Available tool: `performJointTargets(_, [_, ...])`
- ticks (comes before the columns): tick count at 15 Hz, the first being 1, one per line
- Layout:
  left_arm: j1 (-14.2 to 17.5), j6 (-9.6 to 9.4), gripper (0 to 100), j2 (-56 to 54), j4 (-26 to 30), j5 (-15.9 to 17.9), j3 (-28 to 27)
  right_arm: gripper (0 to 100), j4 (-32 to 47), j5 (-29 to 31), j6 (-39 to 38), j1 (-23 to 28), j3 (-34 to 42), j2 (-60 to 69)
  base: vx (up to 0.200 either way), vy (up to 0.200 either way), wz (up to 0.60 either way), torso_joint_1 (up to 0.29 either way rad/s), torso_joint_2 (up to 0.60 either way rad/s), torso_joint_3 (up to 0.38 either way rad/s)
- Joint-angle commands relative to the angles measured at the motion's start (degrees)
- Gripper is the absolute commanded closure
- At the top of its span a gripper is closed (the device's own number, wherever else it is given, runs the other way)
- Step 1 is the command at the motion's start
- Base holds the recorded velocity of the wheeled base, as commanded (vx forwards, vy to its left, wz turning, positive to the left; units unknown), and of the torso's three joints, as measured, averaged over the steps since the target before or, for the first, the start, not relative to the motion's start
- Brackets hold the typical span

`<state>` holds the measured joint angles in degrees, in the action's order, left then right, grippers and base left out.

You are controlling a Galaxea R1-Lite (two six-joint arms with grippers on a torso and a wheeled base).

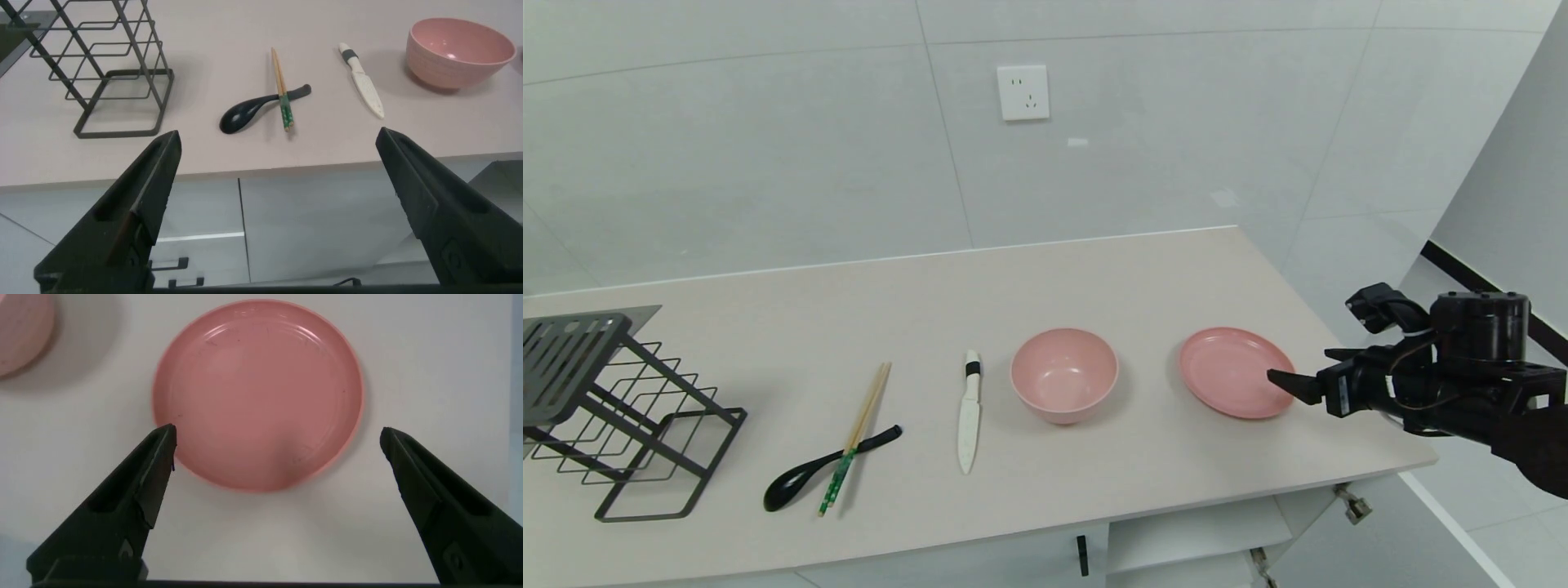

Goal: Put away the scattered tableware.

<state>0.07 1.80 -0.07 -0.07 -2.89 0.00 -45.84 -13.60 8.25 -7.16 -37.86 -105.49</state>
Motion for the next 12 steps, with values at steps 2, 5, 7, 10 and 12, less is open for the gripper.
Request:
performJointTargets(2, [0.01, 0.04, 0, 0.07, -0.01, -0.01, 0.0, 0, -0.13, -0.02, 0.01, 0.48, -4.15, -6.49, 0.0, 0.0, 0.0, 0.0, 0.0, 0.0])
performJointTargets(5, [0.01, 0.04, 0, 0.07, -0.01, -0.01, 0.0, 0, -0.04, -0.02, 0.01, 0.48, -7.49, -10.18, 0.0, 0.0, 0.0, 0.0, 0.0, 0.0])
performJointTargets(7, [0.01, 0.04, 0, 0.07, -0.01, -0.01, 0.0, 0, -0.04, -0.02, 0.01, 1.62, -10.56, -13.08, 0.0, 0.0, 0.0, 0.0, 0.0, 0.0])
performJointTargets(10, [0.01, 0.13, 0, 0.07, -0.01, -0.01, 0.0, 0, -0.04, -0.11, 0.01, 2.5, -14.96, -17.21, 0.0, 0.0, 0.0, 0.0, 0.0, 0.0])
performJointTargets(12, [0.01, 0.13, 0, 0.07, -0.01, -0.01, 0.0, 0, -0.13, -0.11, -0.08, 2.5, -17.07, -19.06, 0.0, 0.0, 0.0, 0.0, 0.0, 0.0])
